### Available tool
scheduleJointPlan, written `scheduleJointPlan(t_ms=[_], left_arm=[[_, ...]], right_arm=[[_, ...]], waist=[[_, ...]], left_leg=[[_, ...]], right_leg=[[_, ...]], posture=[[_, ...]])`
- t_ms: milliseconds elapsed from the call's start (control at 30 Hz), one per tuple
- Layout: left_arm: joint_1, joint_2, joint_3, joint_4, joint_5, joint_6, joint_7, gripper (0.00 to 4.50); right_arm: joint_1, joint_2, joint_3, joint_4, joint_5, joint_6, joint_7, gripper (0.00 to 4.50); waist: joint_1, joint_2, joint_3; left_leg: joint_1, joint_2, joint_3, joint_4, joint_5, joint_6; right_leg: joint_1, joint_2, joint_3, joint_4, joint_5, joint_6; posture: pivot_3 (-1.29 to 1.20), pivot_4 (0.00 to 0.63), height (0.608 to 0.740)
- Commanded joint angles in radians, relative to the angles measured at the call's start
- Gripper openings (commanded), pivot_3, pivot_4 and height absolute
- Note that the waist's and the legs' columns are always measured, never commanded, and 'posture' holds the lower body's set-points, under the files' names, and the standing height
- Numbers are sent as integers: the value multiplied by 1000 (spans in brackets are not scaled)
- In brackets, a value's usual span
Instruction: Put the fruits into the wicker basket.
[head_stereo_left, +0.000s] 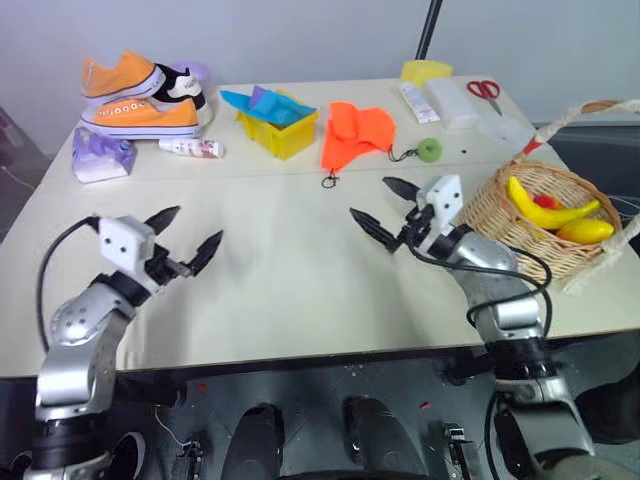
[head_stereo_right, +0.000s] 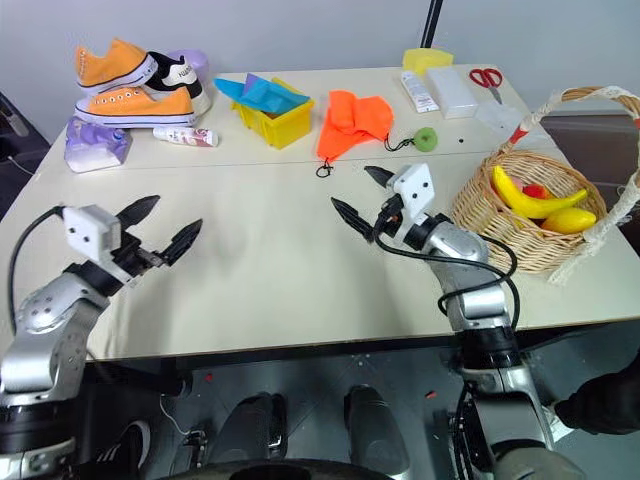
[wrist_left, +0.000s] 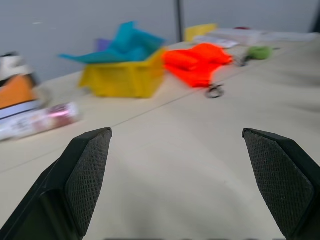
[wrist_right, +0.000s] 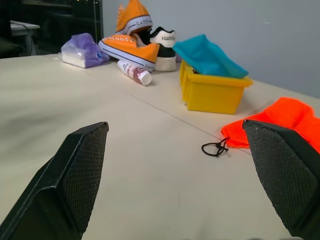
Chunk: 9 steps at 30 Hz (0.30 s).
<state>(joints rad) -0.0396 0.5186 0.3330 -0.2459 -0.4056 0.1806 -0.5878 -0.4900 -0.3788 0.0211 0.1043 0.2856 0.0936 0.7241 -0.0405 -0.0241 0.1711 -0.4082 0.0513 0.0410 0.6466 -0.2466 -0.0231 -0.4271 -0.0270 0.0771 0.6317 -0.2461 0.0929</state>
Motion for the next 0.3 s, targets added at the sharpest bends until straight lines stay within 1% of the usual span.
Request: scheduleJointPlan(t_ms=[33, 300], left_arm=[[35, 4, 60, -68, -19, 4, 36, 4500], [40, 15, 70, -48, -25, 3, 44, 4500]], right_arm=[[-28, -8, 4, 28, -7, -62, 55, 4470], [-17, -30, 1, 42, -18, -75, 90, 4470]], waist=[[1, 0, 0], [-2, 0, 0]], left_leg=[[0, 0, 0, 0, 0, 0], [0, 0, 1, 1, 0, 0]], right_leg=[[0, 0, 0, 0, 0, 0], [0, -1, 0, 0, 0, 0]], posture=[[0, 150, 740], [0, 150, 740]])
